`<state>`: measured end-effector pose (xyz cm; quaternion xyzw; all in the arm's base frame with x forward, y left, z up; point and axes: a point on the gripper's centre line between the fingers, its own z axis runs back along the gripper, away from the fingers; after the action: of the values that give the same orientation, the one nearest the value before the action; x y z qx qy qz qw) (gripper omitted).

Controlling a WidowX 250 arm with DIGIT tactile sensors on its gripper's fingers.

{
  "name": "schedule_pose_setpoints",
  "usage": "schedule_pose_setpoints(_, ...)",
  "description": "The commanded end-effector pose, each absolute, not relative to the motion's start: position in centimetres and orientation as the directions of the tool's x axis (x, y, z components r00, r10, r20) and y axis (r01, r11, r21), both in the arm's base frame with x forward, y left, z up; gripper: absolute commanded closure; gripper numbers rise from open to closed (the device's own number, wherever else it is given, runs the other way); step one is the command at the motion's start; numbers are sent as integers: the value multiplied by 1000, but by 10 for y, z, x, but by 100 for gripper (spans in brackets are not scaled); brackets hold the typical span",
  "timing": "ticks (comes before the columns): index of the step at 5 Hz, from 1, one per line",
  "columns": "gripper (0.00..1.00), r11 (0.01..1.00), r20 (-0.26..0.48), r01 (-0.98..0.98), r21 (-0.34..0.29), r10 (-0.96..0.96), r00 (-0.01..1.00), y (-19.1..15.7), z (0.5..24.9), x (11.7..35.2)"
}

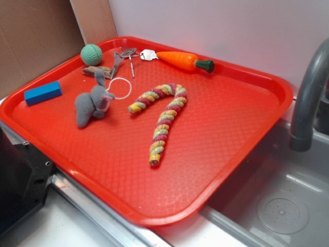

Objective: Grab the blue block.

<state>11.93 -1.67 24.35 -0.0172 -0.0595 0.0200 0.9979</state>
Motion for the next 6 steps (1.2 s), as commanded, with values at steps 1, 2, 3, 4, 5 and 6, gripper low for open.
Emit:
schedule_pose_setpoints(1, 0, 999, 118, -38, -37, 42, 992, -17, 244, 119)
schedule_pose_setpoints(2, 0, 999, 235, 44, -7, -41, 971, 18, 218, 129)
schedule_pose_setpoints(3, 0, 997, 201, 57, 43, -64, 977, 49, 180, 137)
schedule_pose_setpoints(4, 0, 987, 155, 157, 46, -162, 974, 71, 130, 152)
schedule_pose_setpoints(5, 0, 981, 85, 193, 31, -195, 977, 100, 85, 160)
schedule_pose_setpoints(6, 0, 979, 73, 203, 25, -204, 976, 126, 61, 159)
